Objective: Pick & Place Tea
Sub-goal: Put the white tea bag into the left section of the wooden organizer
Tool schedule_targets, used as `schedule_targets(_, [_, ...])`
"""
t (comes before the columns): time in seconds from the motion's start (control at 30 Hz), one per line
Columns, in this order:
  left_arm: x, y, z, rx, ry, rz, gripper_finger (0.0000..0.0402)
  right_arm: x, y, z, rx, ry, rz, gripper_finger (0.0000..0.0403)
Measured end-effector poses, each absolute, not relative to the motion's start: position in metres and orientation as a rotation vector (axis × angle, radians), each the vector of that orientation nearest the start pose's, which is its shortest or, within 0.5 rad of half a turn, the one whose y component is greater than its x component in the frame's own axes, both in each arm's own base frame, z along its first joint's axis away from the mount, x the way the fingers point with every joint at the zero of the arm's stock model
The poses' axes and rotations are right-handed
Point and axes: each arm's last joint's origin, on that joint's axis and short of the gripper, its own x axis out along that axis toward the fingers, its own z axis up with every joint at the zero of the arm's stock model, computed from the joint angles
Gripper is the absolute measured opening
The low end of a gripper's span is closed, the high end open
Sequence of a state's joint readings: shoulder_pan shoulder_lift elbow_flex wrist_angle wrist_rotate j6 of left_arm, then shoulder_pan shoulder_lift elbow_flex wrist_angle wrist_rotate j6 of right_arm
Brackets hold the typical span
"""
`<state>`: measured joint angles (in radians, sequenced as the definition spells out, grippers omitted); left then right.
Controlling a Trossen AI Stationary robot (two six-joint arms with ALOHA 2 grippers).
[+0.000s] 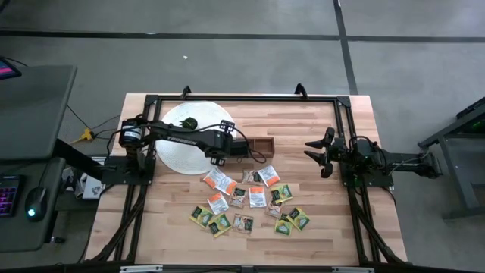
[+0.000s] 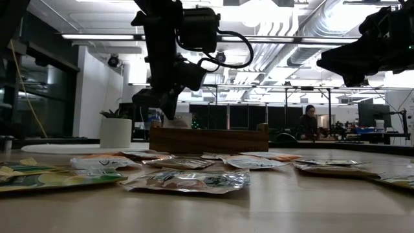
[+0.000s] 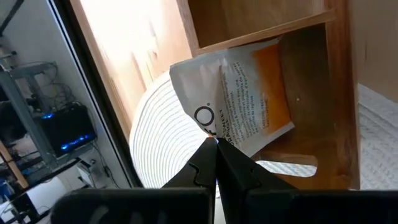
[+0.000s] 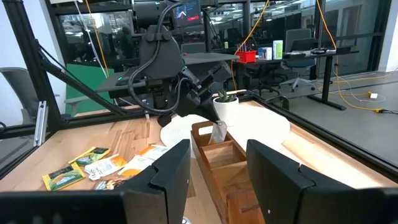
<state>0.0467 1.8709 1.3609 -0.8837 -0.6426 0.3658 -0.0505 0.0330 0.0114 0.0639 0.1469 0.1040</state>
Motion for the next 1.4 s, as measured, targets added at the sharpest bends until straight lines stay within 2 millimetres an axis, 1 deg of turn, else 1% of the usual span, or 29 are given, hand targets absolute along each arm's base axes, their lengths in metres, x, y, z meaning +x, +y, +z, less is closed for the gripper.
schedule_targets(0.1, [0.356, 0.034, 0.199, 0.713, 1.464, 0.323, 0.0005, 0.098, -0.009, 0.171, 0.106, -0.053, -0.195, 0.0153])
schedule_targets(0.17, [0.356, 0.034, 0.199, 0.713, 1.464, 0.326, 0.0015, 0.098, -0.009, 0.171, 0.106, -0.053, -0.195, 0.0153])
schedule_targets(0.47, [0.353, 0.035, 0.200, 0.758, 1.496, 0.363, 0.0100, 0.098, -0.009, 0.171, 0.106, -0.053, -0.195, 0.0153])
schedule_targets(0.6, [0.351, 0.035, 0.200, 0.783, 1.516, 0.369, 0.0126, 0.098, -0.009, 0.171, 0.106, -0.052, -0.195, 0.0153])
schedule_targets(0.77, [0.348, 0.034, 0.201, 0.786, 1.534, 0.336, 0.0136, 0.098, -0.009, 0.171, 0.106, -0.052, -0.195, 0.0153])
schedule_targets(0.87, [0.343, 0.028, 0.213, 0.790, 1.514, 0.275, 0.0136, 0.098, -0.009, 0.171, 0.106, -0.053, -0.195, 0.0153])
schedule_targets(1.03, [0.336, 0.017, 0.229, 0.831, 1.479, 0.226, 0.0136, 0.098, -0.009, 0.171, 0.106, -0.052, -0.195, 0.0153])
schedule_targets(1.1, [0.332, 0.009, 0.236, 0.856, 1.463, 0.134, 0.0136, 0.098, -0.009, 0.171, 0.106, -0.053, -0.195, 0.0153])
schedule_targets(1.17, [0.330, -0.001, 0.240, 0.871, 1.438, 0.001, 0.0136, 0.098, -0.009, 0.171, 0.106, -0.053, -0.195, 0.0153])
schedule_targets(1.4, [0.328, -0.033, 0.241, 0.798, 1.276, -0.560, 0.0136, 0.098, -0.009, 0.171, 0.106, -0.052, -0.195, 0.0153])
